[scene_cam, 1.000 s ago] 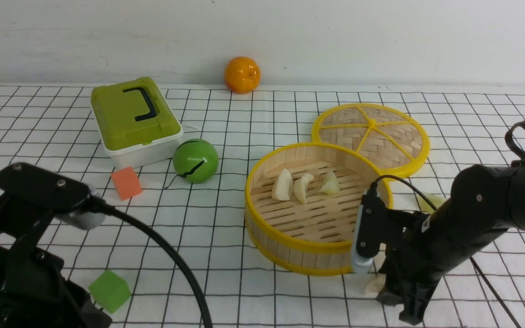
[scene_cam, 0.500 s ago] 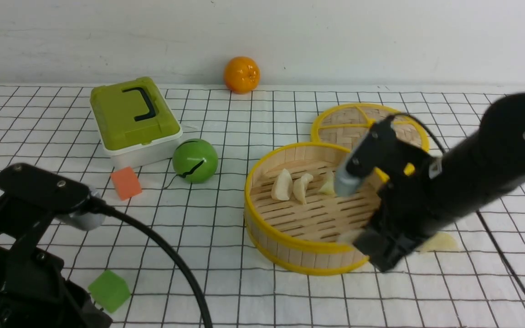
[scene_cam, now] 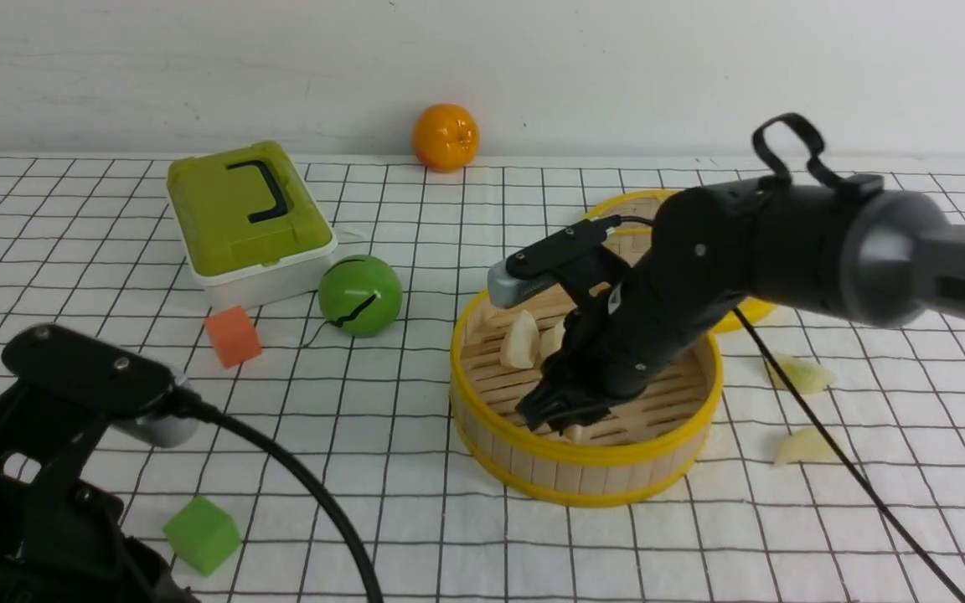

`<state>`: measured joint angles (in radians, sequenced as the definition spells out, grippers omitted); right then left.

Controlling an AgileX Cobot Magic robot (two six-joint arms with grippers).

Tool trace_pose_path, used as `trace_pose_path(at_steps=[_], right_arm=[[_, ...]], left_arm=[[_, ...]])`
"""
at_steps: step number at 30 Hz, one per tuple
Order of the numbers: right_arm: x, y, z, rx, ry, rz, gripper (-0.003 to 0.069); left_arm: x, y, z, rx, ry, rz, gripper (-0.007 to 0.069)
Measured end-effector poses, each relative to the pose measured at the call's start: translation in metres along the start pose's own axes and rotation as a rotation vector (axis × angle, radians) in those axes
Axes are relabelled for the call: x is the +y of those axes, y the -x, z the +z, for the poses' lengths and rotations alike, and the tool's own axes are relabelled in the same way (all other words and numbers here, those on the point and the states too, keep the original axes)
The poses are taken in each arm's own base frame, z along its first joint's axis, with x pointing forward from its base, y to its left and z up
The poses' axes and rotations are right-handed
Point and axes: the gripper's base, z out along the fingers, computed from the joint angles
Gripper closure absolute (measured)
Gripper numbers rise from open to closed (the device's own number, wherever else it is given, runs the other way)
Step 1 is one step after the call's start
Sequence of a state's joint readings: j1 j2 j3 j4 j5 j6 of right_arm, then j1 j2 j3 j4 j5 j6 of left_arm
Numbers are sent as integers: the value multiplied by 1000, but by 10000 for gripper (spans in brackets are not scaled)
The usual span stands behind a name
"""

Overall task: Put the dumplings into the steamer on the table with the white tablecloth.
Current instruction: 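Place the dumpling in the bamboo steamer basket with the right gripper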

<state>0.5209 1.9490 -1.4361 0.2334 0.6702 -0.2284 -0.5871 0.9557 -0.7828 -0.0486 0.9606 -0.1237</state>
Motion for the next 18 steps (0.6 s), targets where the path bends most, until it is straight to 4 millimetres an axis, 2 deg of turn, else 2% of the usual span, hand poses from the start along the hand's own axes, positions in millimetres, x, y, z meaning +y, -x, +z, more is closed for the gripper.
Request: trace_pose_path(at_steps=[4,6,10,13,15,18], right_arm=[[-7,8,17,12,-47,27,474],[-9,8,20,25,-67,38,438],[-11,4,19,83,-91,40,288],[-11,5,4,147,-106,24,158],[-13,6,-11,179,-116,19,116],[-21,7,-48,199,-159,15,95]], left_arm=[[0,-1,1,0,0,0,629],[0,-1,1,0,0,0,628],[0,0,1,-2,0,0,625],[0,1,1,-14,-2,0,625],[0,1,1,-16,-2,0,624],[0,1,1,-17,-2,0,623]])
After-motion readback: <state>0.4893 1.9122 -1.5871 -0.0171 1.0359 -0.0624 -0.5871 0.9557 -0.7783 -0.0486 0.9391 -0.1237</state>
